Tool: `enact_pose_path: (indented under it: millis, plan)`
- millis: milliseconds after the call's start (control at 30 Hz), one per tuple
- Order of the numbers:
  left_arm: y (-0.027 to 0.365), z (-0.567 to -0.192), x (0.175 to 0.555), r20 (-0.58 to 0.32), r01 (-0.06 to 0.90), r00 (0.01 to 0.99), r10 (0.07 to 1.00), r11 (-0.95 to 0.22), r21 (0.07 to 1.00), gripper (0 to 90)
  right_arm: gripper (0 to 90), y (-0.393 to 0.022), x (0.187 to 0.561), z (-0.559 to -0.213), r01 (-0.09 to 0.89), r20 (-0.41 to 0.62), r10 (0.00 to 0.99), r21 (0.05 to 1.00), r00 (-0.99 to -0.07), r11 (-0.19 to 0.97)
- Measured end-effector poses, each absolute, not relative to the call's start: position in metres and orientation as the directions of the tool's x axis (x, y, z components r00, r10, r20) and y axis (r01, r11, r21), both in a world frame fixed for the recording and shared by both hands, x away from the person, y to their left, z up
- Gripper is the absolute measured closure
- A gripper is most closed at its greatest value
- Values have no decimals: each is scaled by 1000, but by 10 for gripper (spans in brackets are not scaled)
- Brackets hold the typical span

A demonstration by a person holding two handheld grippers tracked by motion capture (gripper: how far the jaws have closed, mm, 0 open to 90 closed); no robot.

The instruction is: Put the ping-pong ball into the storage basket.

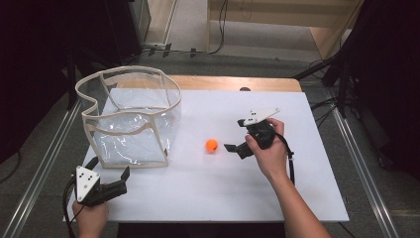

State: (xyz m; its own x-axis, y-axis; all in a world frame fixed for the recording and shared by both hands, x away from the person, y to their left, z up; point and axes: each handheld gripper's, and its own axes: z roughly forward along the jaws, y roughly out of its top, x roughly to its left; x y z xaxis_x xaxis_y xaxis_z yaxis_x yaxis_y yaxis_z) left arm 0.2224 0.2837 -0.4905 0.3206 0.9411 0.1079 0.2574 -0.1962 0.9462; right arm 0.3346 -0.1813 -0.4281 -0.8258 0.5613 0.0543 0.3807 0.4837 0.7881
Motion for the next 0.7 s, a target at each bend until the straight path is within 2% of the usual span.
enact_pose_path:
  millis: [700]
  plan:
    - [284,-490,222,105,257,321,941,-193,947,0,0,-165,346,-428,381,57,528,757,-848,531]
